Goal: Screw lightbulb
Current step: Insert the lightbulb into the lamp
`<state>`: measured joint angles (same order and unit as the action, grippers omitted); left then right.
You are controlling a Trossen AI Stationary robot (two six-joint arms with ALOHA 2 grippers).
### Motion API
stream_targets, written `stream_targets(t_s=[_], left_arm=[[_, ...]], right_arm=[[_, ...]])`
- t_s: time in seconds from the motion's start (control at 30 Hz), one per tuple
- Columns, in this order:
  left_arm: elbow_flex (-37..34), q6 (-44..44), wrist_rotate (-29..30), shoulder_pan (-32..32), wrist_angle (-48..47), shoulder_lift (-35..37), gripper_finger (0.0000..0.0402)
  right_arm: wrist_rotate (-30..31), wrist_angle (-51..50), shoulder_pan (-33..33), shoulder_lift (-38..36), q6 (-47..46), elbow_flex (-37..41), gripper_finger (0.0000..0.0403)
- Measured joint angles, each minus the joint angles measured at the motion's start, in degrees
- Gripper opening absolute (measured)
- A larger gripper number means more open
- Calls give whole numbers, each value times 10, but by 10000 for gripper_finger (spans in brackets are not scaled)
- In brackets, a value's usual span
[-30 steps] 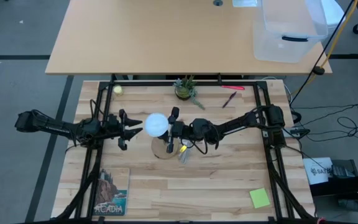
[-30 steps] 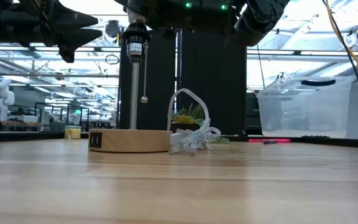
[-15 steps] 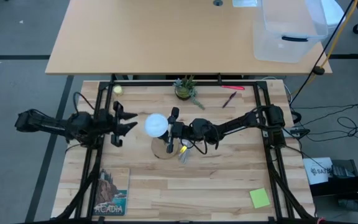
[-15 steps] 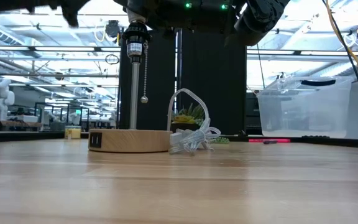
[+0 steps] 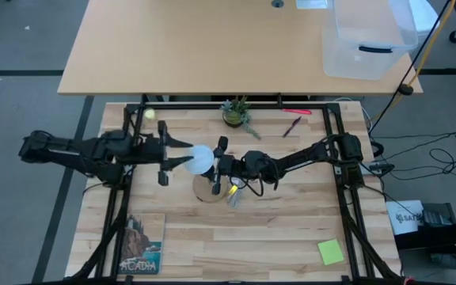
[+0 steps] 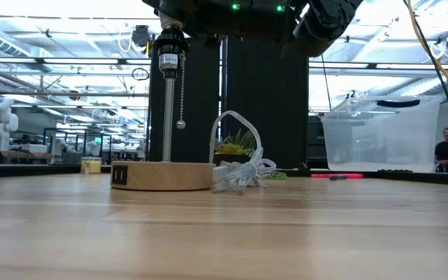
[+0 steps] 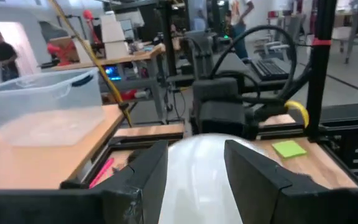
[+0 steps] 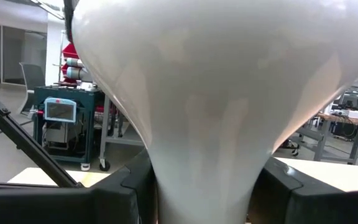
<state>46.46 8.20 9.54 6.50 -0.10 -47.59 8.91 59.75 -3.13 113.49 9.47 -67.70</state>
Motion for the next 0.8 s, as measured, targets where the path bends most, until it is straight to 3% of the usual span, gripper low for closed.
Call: stream_targets(t_s=[0.2, 0.8], left_arm=[[31, -2, -2, -9, -13, -33, 165], [34, -43, -9, -16, -52, -42, 165]], right_arm=[[1, 0, -2, 0, 3, 0, 171], [16, -1, -12, 0, 1, 0, 172]])
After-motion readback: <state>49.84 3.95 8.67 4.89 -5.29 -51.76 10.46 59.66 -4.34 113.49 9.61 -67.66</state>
